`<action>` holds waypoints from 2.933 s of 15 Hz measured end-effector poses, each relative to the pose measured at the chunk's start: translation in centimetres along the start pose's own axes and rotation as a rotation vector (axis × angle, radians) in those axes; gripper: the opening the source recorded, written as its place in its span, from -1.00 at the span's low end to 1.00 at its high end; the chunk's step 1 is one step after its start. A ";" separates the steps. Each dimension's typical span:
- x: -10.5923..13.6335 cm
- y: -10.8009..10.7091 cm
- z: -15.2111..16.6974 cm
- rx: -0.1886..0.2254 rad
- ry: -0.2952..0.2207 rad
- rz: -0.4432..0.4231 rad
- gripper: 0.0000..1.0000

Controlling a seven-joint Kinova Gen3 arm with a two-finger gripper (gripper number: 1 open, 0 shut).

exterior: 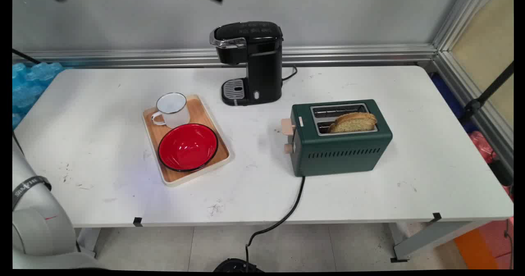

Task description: Press the toaster switch

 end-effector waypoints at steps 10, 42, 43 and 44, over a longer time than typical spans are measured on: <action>-2.3 2.0 8.8 0.005 -0.190 0.067 1.00; -6.4 4.4 27.7 0.085 -0.597 0.113 -1.00; -6.6 4.3 27.9 0.087 -0.603 0.113 -1.00; -6.8 4.2 28.2 0.090 -0.609 0.112 -1.00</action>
